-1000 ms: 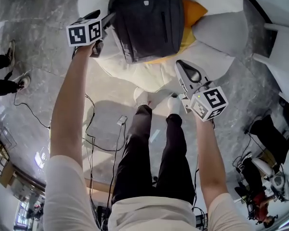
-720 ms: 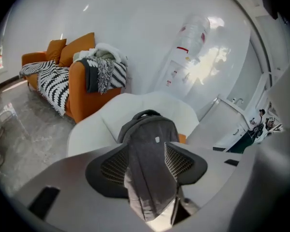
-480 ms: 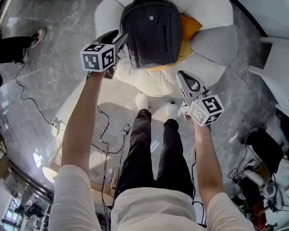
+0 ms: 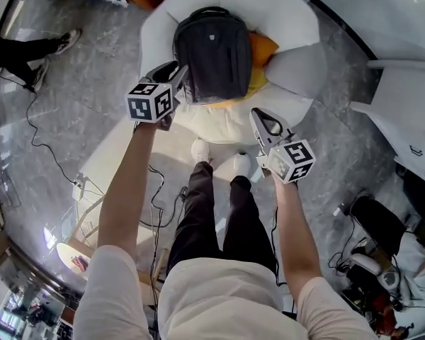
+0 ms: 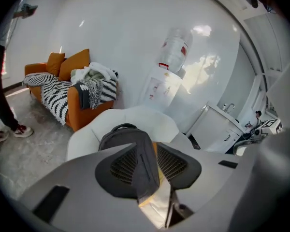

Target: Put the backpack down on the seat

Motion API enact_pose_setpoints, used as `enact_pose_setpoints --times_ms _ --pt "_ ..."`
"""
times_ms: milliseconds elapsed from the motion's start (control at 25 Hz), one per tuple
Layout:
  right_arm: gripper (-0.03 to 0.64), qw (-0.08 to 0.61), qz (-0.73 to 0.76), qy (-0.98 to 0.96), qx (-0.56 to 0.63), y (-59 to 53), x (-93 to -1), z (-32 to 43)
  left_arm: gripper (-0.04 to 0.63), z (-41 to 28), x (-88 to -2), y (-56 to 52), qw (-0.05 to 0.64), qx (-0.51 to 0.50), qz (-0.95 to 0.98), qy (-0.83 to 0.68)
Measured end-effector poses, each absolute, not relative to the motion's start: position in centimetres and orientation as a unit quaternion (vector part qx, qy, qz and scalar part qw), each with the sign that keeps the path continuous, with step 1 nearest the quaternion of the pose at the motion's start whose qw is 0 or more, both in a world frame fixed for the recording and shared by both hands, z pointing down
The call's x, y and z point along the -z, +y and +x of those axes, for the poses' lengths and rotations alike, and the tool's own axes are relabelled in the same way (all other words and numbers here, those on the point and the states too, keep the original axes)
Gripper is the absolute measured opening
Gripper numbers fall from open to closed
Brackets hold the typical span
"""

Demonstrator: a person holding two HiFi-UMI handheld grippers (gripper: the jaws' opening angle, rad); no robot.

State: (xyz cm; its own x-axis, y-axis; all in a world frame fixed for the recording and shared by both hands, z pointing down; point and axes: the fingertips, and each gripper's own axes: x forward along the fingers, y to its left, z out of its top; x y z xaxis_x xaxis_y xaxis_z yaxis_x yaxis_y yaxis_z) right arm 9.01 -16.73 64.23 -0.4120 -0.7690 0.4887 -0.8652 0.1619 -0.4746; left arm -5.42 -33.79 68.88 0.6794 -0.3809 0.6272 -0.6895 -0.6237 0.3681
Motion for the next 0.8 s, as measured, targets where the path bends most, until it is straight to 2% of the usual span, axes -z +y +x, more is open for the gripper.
enact_pose_setpoints --times_ms 520,800 --pt "0.021 0.050 0.532 -0.771 -0.346 -12.0 -54.9 11.4 0.037 -4.1 -56.9 -27.7 0.263 -0.234 0.870 -0.345" --pt "0.021 0.050 0.520 -0.793 -0.313 -10.9 -48.3 12.4 0.018 -3.7 -48.5 -25.8 0.224 -0.213 0.885 -0.348"
